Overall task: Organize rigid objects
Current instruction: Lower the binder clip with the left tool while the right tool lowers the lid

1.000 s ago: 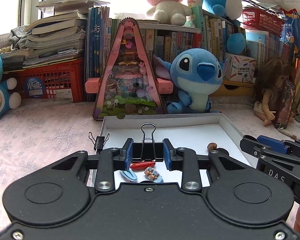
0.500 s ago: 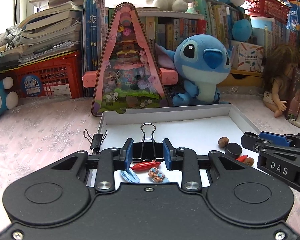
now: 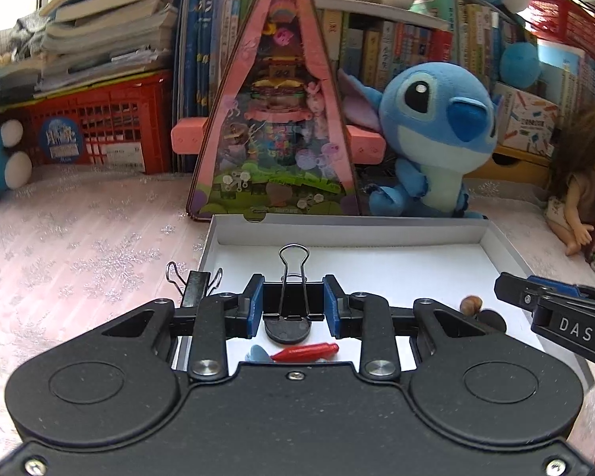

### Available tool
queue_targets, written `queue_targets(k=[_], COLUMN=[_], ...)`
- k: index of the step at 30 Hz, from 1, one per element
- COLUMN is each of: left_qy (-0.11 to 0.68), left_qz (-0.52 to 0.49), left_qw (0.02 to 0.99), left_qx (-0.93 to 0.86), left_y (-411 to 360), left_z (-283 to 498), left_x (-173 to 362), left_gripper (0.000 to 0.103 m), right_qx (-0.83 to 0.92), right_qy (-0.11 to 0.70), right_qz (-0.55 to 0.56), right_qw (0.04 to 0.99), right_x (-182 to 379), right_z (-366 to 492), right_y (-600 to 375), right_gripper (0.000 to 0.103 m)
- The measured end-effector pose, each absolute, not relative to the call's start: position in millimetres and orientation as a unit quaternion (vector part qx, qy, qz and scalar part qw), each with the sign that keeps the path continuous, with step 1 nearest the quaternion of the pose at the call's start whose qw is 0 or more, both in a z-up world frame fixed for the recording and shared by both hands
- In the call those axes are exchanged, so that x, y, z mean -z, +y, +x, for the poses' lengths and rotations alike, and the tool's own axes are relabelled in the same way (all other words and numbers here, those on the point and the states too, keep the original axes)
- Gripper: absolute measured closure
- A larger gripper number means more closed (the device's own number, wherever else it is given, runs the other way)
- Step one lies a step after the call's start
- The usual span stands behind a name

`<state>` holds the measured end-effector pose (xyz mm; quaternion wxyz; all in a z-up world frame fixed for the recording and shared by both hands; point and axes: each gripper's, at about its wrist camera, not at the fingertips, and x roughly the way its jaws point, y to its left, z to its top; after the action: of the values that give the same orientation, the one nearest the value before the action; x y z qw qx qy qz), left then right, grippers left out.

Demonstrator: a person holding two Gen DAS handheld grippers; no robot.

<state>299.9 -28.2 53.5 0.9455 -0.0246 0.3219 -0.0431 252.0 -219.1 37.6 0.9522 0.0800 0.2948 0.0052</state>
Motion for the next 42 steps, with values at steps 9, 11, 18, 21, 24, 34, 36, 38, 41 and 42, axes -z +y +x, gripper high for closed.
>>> queue_targets(k=[9,11,18,21,24,34,36,38,41,42], left_qy=[0.353,0.356,0.368,0.371,0.372,0.373,0.374,0.374,0.373,0.373], left_qz=[-0.029,-0.026,-0.016,-0.014,-0.015,-0.001,0.004,0.012,0.019,0.02], left_qw=[0.934,0.933,0.928,0.927,0.926,0.926,0.926,0.926,0.926,0.926], left_qx=[0.055,0.051,0.06,0.058,0.057,0.061,0.06,0.059,0.057,0.056], left_y=[-28,-29,-29,-28,-28,-37,-40,-42,-45,-46], left_z=[330,335,346,350,353,356,357,357,357,357], left_x=[-50,-49,-42,-39,-36,-29,-27,-25,-23,-23], left_gripper=[0.074,0.074,0.074,0.074,0.074,0.074,0.074,0.074,0.074,0.074], right_qx=[-0.016,-0.018,-0.022,-0.021,-0.021,-0.007,-0.005,-0.004,-0.004,-0.004], right_qy=[0.316,0.321,0.336,0.34,0.342,0.353,0.354,0.355,0.357,0.358], right_qz=[0.094,0.096,0.094,0.095,0.093,0.059,0.054,0.051,0.053,0.053], right_qw=[0.944,0.942,0.937,0.935,0.935,0.934,0.934,0.933,0.933,0.932], right_x=[-40,-39,-33,-30,-27,-21,-20,-18,-16,-15], right_z=[279,284,297,301,304,311,311,312,313,313], right_y=[-222,-222,-221,-220,-219,-210,-210,-209,-210,-210], right_gripper=[0.065,0.065,0.065,0.065,0.065,0.065,0.065,0.065,0.065,0.065])
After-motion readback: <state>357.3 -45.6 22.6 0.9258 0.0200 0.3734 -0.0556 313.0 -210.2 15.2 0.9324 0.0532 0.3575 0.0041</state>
